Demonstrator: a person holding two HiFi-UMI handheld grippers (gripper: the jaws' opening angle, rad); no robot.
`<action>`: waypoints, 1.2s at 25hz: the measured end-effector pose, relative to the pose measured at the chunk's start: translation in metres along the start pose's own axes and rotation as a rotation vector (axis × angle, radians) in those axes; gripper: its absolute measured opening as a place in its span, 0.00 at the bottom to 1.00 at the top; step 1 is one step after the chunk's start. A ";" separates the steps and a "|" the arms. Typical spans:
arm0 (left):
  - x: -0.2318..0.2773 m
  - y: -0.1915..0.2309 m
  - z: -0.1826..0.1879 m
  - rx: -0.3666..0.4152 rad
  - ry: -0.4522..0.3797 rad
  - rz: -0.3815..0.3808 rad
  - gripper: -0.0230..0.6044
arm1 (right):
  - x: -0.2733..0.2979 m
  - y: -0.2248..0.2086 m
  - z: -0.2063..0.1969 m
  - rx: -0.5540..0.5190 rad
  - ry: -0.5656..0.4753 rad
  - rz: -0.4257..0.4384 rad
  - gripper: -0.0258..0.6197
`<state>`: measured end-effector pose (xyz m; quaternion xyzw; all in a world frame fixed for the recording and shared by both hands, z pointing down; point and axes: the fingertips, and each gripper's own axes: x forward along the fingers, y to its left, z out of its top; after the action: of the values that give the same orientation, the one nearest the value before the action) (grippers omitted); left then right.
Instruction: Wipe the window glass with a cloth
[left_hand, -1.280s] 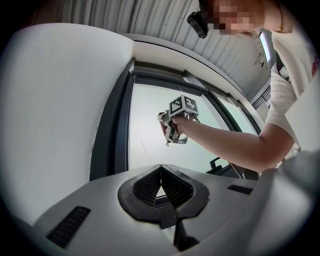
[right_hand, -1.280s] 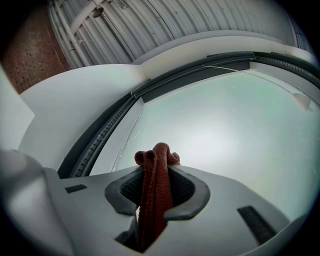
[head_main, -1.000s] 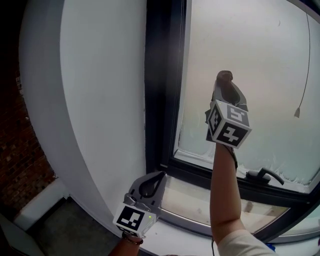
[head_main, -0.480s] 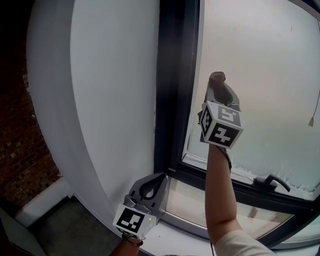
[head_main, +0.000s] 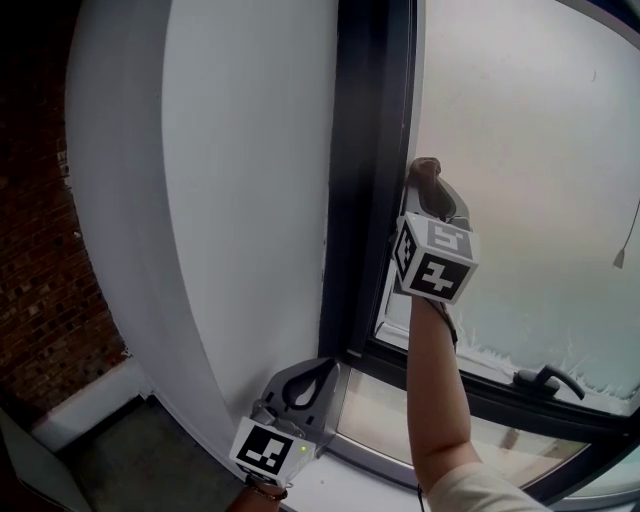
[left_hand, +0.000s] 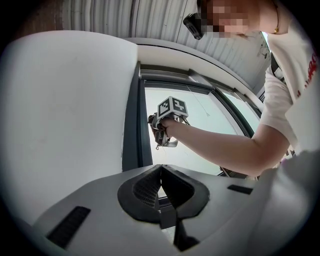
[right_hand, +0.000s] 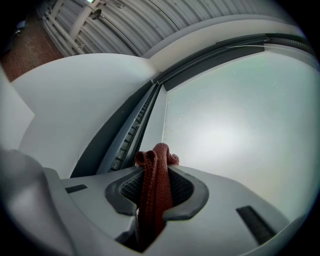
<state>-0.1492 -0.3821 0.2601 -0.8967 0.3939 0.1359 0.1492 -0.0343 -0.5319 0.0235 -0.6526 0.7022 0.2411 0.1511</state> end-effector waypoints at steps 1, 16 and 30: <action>0.000 0.000 0.001 0.000 0.000 0.000 0.07 | 0.002 0.000 0.003 0.009 -0.005 0.002 0.19; 0.006 -0.008 0.019 -0.019 -0.010 0.000 0.07 | 0.038 -0.005 0.076 0.050 -0.066 0.047 0.19; 0.042 -0.059 0.013 -0.068 -0.029 -0.093 0.07 | -0.012 -0.087 0.085 -0.025 -0.076 -0.023 0.19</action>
<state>-0.0797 -0.3669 0.2424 -0.9165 0.3450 0.1551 0.1303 0.0445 -0.4789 -0.0534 -0.6527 0.6854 0.2729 0.1724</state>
